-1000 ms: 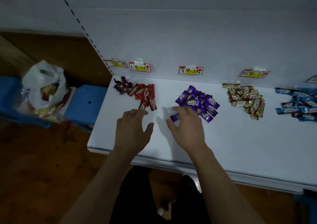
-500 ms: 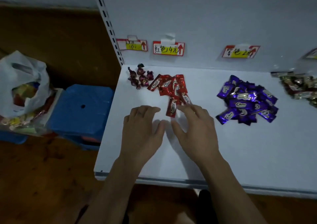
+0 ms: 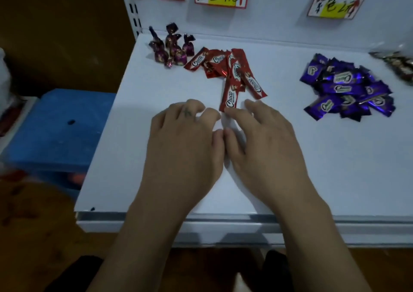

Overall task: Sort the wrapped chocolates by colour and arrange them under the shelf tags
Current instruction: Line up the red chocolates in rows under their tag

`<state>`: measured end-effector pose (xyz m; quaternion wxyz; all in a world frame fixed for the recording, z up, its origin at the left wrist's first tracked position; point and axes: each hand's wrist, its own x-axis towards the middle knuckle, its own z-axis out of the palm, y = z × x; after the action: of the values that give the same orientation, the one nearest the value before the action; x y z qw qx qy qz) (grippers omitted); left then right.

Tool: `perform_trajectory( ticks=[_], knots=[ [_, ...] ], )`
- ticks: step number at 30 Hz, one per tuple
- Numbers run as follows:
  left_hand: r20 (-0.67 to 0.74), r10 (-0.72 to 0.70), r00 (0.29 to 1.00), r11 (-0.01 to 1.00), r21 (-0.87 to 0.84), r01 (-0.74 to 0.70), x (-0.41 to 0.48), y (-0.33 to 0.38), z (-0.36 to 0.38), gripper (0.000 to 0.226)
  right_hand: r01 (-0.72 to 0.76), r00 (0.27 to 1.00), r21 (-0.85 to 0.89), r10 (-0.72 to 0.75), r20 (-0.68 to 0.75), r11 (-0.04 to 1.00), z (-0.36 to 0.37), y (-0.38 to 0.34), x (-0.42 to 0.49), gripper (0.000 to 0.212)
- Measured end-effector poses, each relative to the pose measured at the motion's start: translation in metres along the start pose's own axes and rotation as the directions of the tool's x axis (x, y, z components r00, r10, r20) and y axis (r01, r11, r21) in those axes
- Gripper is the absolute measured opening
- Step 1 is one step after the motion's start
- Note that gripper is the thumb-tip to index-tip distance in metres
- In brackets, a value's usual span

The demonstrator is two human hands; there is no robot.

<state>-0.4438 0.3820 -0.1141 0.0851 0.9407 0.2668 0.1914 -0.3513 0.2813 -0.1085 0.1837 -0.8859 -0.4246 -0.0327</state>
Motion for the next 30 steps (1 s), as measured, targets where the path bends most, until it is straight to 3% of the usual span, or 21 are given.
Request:
perform_trajectory(
  ticks=[6, 10, 14, 23, 30],
  knots=[
    [-0.066, 0.029, 0.997, 0.998, -0.052, -0.032, 0.001, -0.005, 0.007, 0.037, -0.005, 0.995, -0.017, 0.007, 0.102, 1.000, -0.001, -0.001, 0.004, 0.046],
    [0.130, -0.054, 0.990, 0.999, 0.009, 0.053, 0.005, 0.003, -0.005, 0.046, 0.018, 0.992, 0.017, -0.020, 0.122, 1.000, -0.004, 0.000, 0.005, 0.041],
    [0.159, -0.045, 0.986, 0.998, 0.044, 0.038, 0.004, 0.006, -0.010, 0.041, 0.031, 0.995, 0.033, -0.034, 0.093, 0.999, -0.007, 0.000, 0.004, 0.034],
    [0.073, -0.071, 0.995, 0.996, 0.053, 0.067, -0.013, 0.016, -0.019, 0.033, 0.040, 0.999, -0.012, -0.039, 0.028, 0.999, -0.015, -0.002, -0.005, 0.033],
    [-0.001, -0.167, 0.986, 0.985, 0.036, 0.167, -0.001, -0.007, -0.045, 0.045, 0.157, 0.988, -0.022, -0.157, -0.004, 0.987, -0.024, -0.011, 0.013, 0.047]
  ],
)
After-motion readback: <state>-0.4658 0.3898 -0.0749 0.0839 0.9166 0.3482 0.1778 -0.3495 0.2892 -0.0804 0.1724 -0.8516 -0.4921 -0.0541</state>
